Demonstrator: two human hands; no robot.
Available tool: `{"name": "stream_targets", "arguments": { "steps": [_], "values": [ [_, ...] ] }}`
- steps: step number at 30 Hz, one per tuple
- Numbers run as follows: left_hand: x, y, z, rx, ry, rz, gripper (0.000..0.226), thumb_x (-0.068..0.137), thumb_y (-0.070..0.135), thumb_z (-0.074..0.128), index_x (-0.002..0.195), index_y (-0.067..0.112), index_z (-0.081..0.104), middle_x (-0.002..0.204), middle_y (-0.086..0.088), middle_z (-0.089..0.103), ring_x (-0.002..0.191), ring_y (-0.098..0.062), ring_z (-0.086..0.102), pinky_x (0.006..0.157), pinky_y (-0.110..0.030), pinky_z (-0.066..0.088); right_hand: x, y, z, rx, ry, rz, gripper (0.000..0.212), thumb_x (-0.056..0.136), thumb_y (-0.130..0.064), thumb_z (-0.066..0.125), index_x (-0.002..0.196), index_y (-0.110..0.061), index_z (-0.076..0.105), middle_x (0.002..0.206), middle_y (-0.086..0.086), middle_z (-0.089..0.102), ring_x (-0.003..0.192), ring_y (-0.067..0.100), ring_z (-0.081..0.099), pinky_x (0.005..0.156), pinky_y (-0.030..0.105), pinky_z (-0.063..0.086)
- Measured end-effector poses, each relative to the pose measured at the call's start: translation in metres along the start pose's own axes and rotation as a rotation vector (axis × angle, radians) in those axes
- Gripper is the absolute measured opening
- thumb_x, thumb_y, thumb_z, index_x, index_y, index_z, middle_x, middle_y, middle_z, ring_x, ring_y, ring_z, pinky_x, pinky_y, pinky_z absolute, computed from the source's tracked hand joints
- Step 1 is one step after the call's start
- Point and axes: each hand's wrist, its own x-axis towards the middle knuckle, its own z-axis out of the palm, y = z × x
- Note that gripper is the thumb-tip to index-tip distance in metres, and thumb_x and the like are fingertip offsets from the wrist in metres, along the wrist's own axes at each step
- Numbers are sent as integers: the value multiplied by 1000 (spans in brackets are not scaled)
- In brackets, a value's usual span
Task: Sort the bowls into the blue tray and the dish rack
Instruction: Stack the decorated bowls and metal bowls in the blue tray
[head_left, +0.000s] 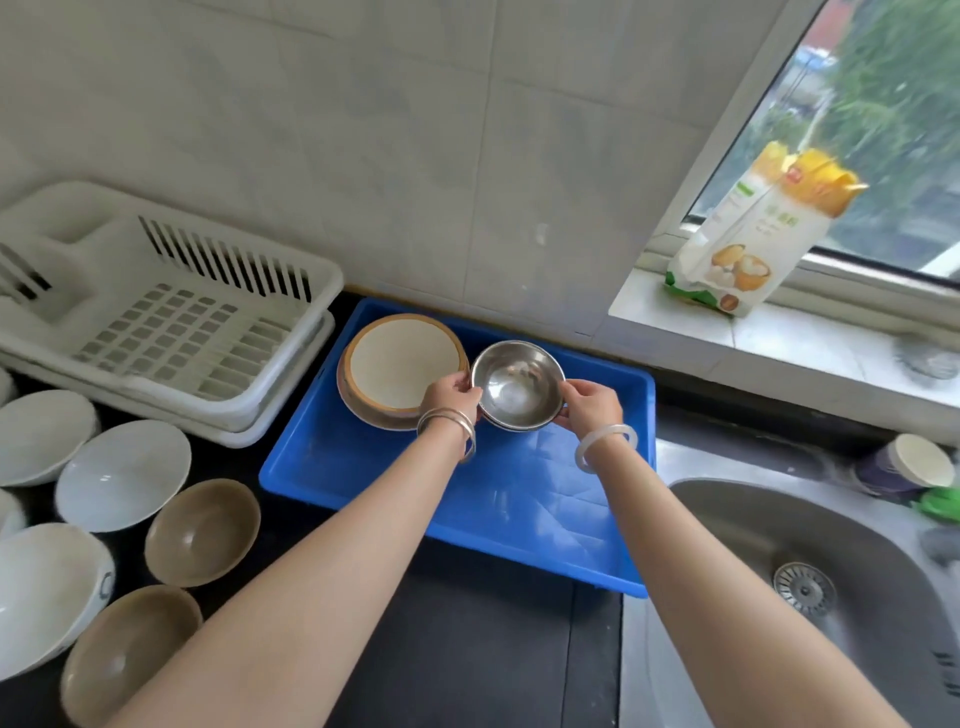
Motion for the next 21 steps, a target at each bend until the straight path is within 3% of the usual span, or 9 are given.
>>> {"name": "stream_targets", "arguments": {
  "steps": [9, 12, 17, 21],
  "values": [
    [21, -7, 23, 386, 137, 159, 35, 86, 3, 54, 120, 8, 57, 121, -10, 65, 113, -28, 59, 94, -34, 45, 31, 4, 11, -221, 52, -64, 25, 89, -13, 49, 99, -9, 72, 89, 14, 72, 89, 31, 68, 88, 44, 54],
    [21, -8, 30, 492, 146, 219, 31, 90, 4, 47, 118, 10, 58, 119, -13, 65, 112, -31, 57, 91, -35, 45, 33, 10, 14, -267, 54, -84, 25, 90, -12, 48, 97, -9, 71, 92, 16, 72, 90, 33, 67, 86, 42, 53],
    [22, -18, 30, 555, 137, 211, 25, 90, 5, 46, 111, 6, 59, 115, -15, 65, 108, -33, 58, 88, -36, 46, 32, 20, 16, -211, 44, -87, 31, 90, -16, 47, 113, -15, 68, 90, 6, 70, 83, 24, 67, 78, 32, 52],
    [21, -26, 30, 540, 106, 196, 40, 88, 5, 51, 128, 10, 50, 132, -13, 56, 121, -33, 52, 99, -39, 43, 32, 21, 17, -250, 52, -107, 34, 93, -19, 47, 124, -13, 60, 124, 9, 62, 112, 27, 58, 97, 34, 45]
  ]
}}
